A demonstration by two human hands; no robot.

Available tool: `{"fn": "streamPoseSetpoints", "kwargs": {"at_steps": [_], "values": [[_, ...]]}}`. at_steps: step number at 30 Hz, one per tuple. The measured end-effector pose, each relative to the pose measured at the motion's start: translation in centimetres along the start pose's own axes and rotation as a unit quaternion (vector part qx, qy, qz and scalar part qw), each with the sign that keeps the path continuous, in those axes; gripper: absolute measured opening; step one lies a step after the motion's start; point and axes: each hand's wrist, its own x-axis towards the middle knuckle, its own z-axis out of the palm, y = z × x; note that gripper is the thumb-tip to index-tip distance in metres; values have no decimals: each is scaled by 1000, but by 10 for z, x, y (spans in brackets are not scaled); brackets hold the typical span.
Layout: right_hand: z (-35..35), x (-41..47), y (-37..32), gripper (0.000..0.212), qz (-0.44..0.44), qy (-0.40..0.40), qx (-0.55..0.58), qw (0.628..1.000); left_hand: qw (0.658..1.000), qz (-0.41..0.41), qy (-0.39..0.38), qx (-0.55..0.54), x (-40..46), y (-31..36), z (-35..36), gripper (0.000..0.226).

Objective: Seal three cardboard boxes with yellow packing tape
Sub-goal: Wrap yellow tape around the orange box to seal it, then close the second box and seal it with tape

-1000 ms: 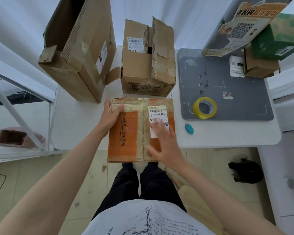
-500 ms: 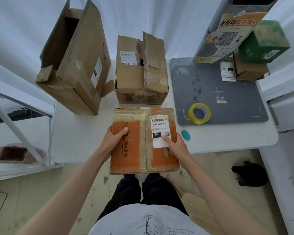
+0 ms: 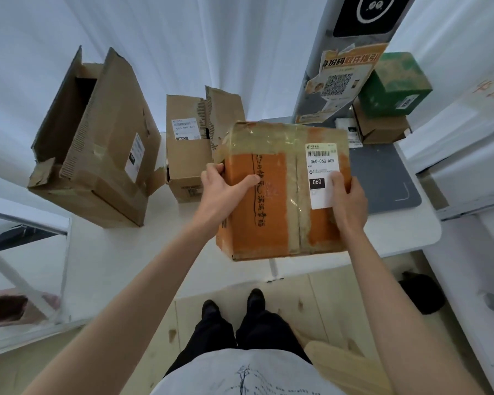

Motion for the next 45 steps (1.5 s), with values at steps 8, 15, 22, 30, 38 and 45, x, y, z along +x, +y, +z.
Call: {"fn": "streamPoseSetpoints", "kwargs": {"at_steps": [8, 15, 22, 30, 38, 45], "values": [[-15, 80, -59, 54, -13, 48, 47, 998, 999, 35, -9, -18, 80, 81, 24, 89], [-22, 164, -84, 49, -11, 49, 48, 998, 999, 35, -29, 25, 136, 117, 67, 103], [3, 224, -65, 61, 4, 15, 22, 1000, 1000, -13, -18, -11, 173, 83, 105, 64], [31, 237, -42, 77, 52, -22, -49, 997, 994, -60, -91, 14, 198, 42, 123, 87], [83, 191, -67, 63, -123, -22, -123, 985, 994, 61, 2, 91, 180, 33, 76, 42], [179, 100, -101, 43, -261, -251, -75, 929, 931, -100, 324, -134, 137, -25, -2, 20]]}}
